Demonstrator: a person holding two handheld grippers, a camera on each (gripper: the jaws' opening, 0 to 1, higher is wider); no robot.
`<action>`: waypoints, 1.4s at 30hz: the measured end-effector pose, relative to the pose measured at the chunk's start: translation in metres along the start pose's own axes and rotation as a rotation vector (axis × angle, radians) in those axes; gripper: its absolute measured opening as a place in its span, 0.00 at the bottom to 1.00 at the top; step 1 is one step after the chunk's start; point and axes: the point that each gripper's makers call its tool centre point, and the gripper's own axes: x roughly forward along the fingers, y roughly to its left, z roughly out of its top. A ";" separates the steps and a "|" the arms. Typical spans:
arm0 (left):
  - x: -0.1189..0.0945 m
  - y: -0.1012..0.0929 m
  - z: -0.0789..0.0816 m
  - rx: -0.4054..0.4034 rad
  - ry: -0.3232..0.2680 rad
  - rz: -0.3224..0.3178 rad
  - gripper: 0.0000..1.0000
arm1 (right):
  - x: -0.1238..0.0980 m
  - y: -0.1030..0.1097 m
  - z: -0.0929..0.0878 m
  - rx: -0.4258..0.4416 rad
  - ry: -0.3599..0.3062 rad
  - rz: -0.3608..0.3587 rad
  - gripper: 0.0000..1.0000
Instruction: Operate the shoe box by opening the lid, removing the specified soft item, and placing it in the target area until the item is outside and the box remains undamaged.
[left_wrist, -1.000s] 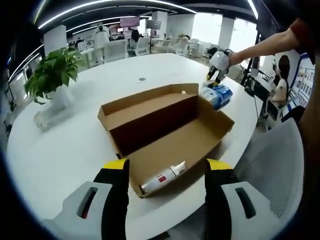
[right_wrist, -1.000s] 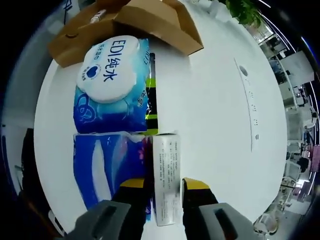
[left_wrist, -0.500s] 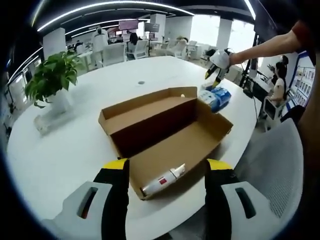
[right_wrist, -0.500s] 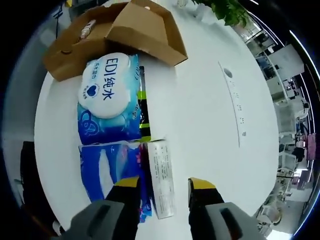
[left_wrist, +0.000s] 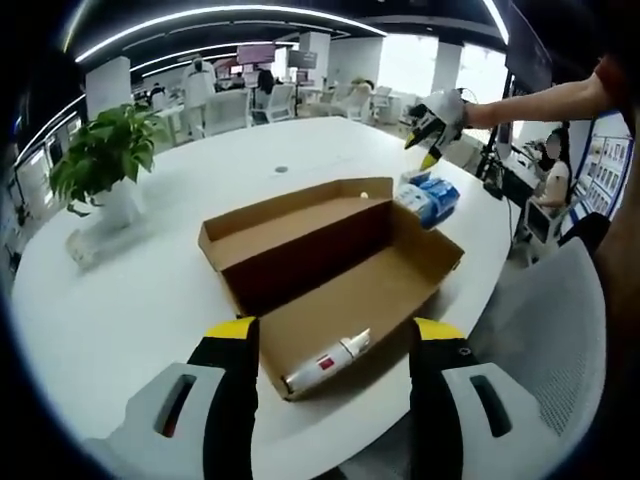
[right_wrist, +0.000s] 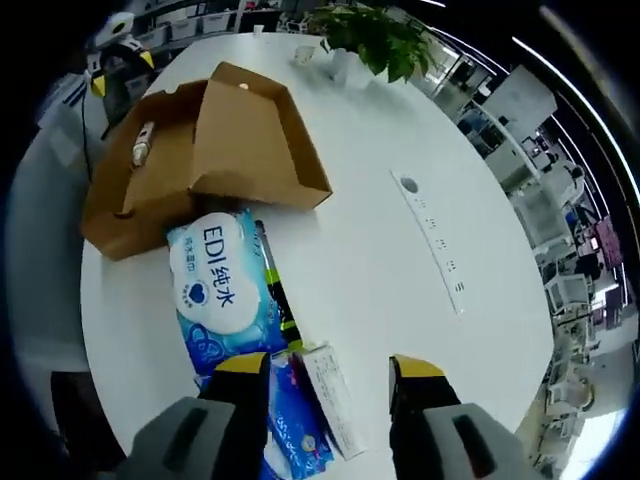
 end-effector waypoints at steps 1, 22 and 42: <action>-0.001 0.001 0.001 -0.008 -0.010 0.000 0.60 | 0.000 0.002 0.001 0.001 -0.006 0.003 0.46; -0.008 0.004 -0.007 -0.043 -0.034 -0.009 0.60 | -0.007 0.078 0.050 0.282 -0.253 0.024 0.48; -0.015 0.005 -0.015 -0.065 -0.051 -0.020 0.60 | 0.005 0.162 0.081 0.402 -0.356 0.079 0.49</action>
